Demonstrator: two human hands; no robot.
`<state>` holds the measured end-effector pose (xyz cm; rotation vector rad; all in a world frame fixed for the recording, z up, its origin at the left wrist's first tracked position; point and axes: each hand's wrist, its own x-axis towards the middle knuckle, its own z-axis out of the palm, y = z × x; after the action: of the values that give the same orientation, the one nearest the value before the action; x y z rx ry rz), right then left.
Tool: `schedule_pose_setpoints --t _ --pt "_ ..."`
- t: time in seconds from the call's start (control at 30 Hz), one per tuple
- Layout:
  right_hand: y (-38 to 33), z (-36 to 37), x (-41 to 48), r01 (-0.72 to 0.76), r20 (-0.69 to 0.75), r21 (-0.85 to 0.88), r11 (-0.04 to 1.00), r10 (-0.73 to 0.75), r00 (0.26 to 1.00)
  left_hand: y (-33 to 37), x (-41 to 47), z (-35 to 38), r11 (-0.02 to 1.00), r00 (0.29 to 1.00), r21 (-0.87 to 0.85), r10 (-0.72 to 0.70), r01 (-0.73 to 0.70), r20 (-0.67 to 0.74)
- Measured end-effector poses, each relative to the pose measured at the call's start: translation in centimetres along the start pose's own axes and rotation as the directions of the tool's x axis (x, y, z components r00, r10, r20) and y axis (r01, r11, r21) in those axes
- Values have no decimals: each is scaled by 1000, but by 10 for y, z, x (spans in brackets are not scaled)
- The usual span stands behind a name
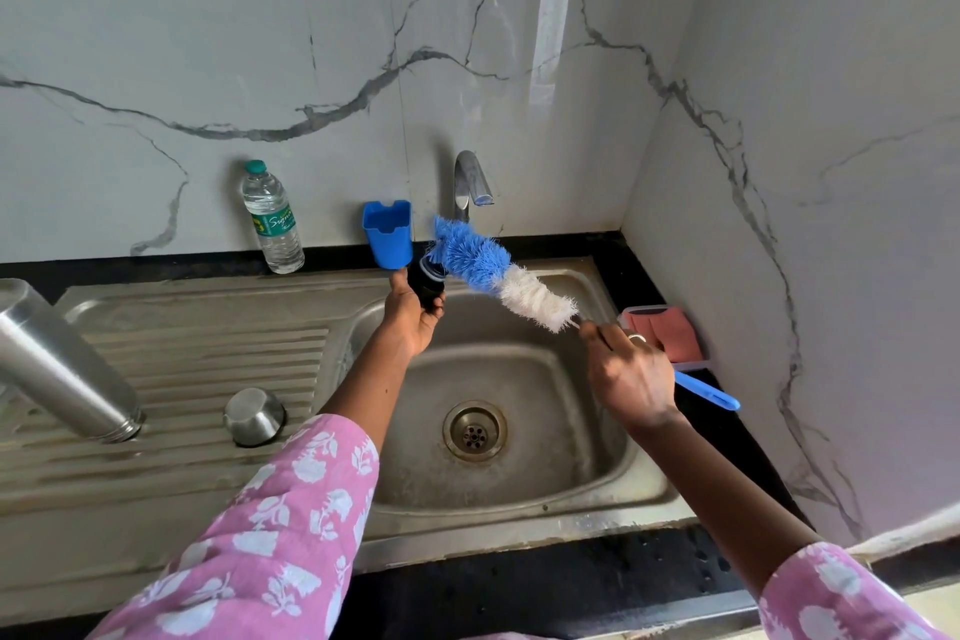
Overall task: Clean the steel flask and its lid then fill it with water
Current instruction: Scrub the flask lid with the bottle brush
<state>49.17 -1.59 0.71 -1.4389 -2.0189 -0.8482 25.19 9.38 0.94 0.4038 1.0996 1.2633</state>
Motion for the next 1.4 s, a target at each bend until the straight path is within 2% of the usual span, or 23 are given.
schedule_pose_setpoints --t 0.23,0.43,0.67,0.83,1.03,1.13,1.3,1.4 --pt "-9 -2 15 -38 -7 -64 997 38 999 -9 -5 9 999 998 -10 -38 39 51" --pt "-6 -3 5 -16 -32 -23 1000 15 999 3 1 3 985 999 -170 -44 43 -2" --pt "-4 -2 17 21 -60 -55 998 -25 998 -2 -3 5 995 999 -94 -34 36 25" --pt "0 2 4 55 -58 -33 998 -56 997 2 2 2 986 999 -169 -5 -1 -32" --pt "7 -1 1 17 -10 -71 997 -18 1000 0 6 -3 963 995 -264 26 -49 -92" --pt "12 -2 3 -33 22 -62 998 35 999 -1 10 -6 972 992 -209 83 -102 -99" --pt "8 4 9 -156 4 7 988 156 988 -5 11 -9 981 981 10 192 -192 12" --pt "1 4 11 -110 -37 27 994 111 993 -8 8 -11 956 962 113 262 -270 78"
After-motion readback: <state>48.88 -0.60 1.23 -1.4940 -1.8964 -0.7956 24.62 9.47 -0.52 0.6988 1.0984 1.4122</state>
